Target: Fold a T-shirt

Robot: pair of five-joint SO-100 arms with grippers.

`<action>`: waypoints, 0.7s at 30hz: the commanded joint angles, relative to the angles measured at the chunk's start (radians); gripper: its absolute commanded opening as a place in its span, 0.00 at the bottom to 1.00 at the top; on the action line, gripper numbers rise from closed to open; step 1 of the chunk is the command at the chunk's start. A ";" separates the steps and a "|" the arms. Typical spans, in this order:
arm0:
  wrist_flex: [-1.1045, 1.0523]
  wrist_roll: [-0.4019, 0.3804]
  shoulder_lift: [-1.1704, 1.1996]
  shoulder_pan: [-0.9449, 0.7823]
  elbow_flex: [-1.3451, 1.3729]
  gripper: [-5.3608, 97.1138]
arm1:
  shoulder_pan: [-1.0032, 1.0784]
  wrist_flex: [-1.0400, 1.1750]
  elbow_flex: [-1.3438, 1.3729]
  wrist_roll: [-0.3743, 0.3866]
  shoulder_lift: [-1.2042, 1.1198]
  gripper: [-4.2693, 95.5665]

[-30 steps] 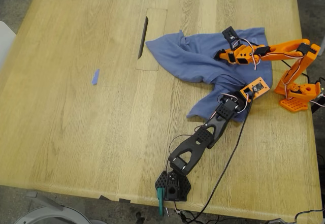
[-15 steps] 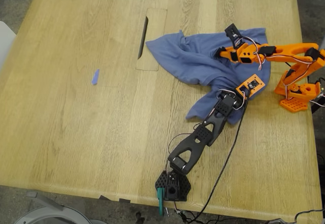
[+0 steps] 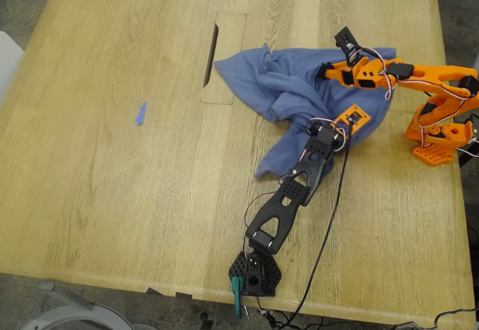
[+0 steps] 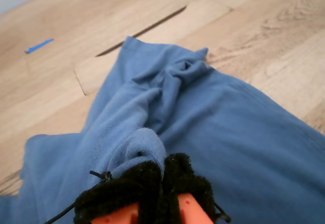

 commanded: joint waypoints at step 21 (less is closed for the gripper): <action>0.115 -0.015 0.581 -0.095 0.005 0.05 | -0.048 0.038 -0.391 -0.008 0.071 0.04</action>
